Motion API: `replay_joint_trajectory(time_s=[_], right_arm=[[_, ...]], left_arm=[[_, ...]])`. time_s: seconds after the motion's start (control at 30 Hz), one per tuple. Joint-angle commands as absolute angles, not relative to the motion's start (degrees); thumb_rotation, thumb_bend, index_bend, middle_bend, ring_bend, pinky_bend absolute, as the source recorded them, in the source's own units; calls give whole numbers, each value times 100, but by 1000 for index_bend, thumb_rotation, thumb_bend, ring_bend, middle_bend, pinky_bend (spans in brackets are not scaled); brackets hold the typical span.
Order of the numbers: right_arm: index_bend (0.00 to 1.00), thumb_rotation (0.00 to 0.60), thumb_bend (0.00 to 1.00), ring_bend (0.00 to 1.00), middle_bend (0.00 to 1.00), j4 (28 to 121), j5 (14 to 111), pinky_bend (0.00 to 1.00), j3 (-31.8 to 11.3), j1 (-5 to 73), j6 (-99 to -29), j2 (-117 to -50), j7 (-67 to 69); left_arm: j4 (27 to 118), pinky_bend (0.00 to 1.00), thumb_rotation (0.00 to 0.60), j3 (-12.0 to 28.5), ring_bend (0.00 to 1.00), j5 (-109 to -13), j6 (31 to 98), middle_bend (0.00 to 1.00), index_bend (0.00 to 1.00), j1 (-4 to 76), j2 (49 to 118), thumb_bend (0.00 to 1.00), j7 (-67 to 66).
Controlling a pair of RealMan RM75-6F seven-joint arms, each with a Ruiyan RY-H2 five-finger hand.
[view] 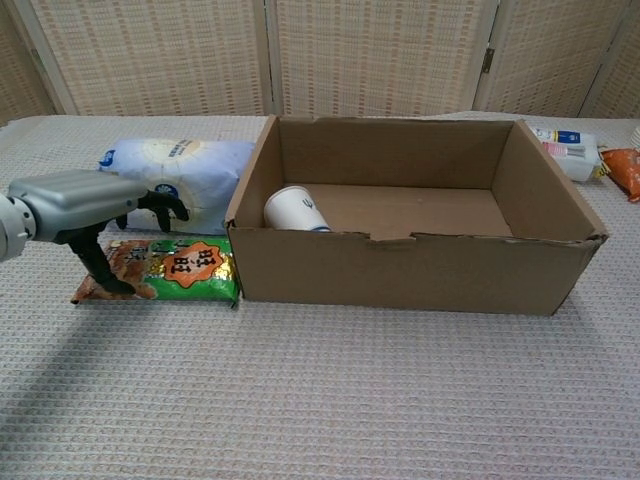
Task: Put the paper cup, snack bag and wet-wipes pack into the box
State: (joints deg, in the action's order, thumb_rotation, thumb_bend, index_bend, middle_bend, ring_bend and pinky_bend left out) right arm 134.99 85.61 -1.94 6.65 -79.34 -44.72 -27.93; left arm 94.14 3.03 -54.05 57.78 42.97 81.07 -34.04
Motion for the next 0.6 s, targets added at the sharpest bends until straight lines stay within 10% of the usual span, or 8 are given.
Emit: replay_joint_trajectory(time_s=[0.03,0.6], right_arm=[[70,600,81,0,0,13499,8550,0,-195,674,-7929,-4484,-2805],[70,600,81,0,0,13499,8291,0,-256,760,-7899,-4486,-2809]], left_arm=[[9246,299,600,320,120,-5251,5670,238,157,4321,8127,153,-3396],[8702,354,600,351,169,-5049,5401,259,190,4399,8554,165,-3257]])
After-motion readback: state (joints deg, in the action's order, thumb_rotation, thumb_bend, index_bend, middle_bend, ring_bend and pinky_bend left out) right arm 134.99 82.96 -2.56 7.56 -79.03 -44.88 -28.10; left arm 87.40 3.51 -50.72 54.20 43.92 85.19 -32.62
